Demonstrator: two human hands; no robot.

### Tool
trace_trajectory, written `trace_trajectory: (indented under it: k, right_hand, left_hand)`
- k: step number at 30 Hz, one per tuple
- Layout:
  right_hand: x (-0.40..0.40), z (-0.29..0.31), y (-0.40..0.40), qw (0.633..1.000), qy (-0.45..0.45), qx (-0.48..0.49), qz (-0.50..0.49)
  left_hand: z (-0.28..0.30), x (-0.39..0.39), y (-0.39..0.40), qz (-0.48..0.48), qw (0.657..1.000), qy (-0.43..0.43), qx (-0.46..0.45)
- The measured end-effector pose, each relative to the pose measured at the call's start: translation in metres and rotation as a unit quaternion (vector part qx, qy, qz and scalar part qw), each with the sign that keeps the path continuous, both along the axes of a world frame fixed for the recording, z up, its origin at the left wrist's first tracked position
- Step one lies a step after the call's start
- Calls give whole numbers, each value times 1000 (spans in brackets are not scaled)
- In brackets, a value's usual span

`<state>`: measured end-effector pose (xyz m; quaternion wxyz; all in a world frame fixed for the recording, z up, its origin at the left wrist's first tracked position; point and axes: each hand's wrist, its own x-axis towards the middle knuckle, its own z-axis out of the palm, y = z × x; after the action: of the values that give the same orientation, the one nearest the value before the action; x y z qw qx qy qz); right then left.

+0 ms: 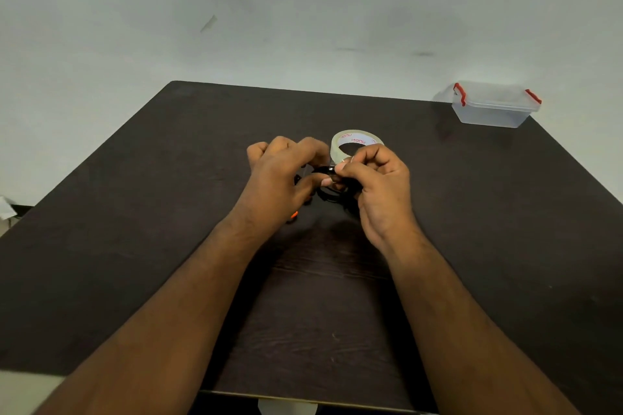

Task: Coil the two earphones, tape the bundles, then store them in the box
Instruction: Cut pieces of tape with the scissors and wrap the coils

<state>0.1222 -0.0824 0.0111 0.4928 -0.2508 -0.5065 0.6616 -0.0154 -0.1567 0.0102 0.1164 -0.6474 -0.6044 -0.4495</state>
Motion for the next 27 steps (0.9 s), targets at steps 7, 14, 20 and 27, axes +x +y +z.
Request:
trace_trajectory:
  k: [7, 14, 20, 27]
  right_hand:
    - [-3, -2, 2, 1000, 17, -11, 2]
    - [3, 3, 1, 987, -59, 146, -19]
    - [8, 2, 4, 930, -191, 311, -52]
    - [12, 2, 6, 923, -201, 327, -28]
  left_hand:
    - [1, -1, 0, 13, 999, 46, 5]
    - [7, 3, -2, 43, 999, 8, 6]
    - [1, 1, 0, 46, 999, 1, -20]
    - [-5, -2, 3, 65, 997, 36, -1]
